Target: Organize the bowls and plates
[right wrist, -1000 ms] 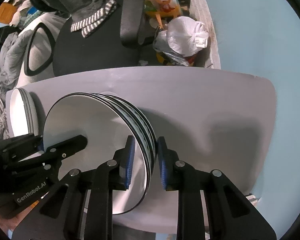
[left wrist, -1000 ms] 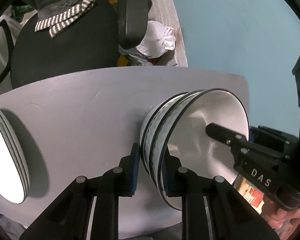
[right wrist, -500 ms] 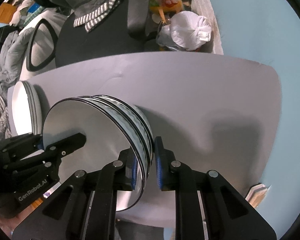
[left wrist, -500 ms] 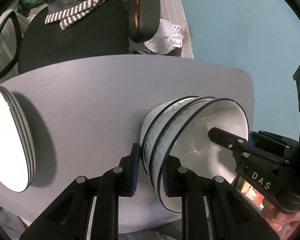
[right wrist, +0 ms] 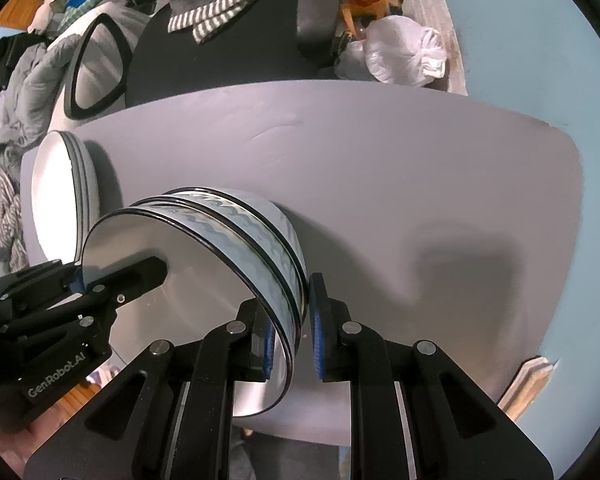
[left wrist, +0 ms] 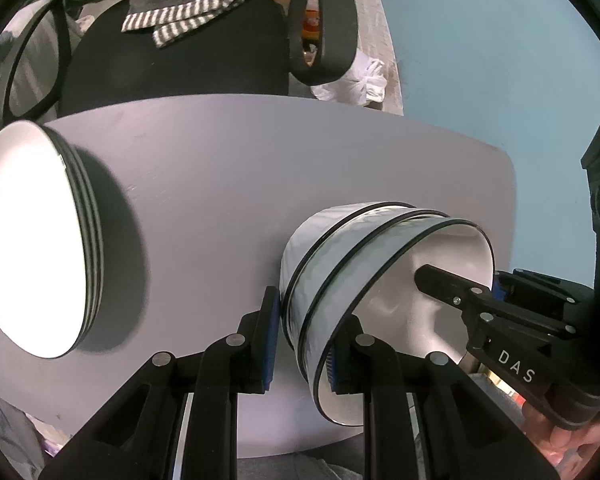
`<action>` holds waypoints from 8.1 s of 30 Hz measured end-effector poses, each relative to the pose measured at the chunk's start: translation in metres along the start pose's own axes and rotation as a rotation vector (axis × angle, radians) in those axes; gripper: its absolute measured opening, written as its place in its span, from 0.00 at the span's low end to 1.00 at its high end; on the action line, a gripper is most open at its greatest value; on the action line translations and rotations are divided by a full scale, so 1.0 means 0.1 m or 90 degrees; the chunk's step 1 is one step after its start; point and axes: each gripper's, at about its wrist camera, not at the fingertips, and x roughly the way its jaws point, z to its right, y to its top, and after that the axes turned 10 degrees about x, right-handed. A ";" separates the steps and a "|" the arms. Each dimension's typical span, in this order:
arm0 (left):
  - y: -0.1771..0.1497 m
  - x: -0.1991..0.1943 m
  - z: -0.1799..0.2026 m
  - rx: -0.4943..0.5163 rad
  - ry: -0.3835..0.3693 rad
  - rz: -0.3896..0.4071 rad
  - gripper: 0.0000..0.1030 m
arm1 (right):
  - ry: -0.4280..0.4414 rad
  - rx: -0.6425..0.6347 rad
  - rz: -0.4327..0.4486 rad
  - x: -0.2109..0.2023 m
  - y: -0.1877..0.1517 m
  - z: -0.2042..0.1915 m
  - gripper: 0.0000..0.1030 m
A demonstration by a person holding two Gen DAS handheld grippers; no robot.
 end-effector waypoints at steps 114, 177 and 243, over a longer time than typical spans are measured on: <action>-0.37 -0.57 -2.12 -0.227 -0.140 0.103 0.31 | 0.043 -0.113 -0.064 0.01 0.35 -2.03 0.26; -0.34 -0.56 -2.28 -0.196 -0.161 0.083 0.55 | -0.013 -0.120 -0.080 0.24 0.29 -2.43 0.30; -1.16 -1.54 -2.05 -0.122 0.110 0.210 0.70 | -0.081 -0.125 0.173 -0.48 -0.20 -2.26 0.59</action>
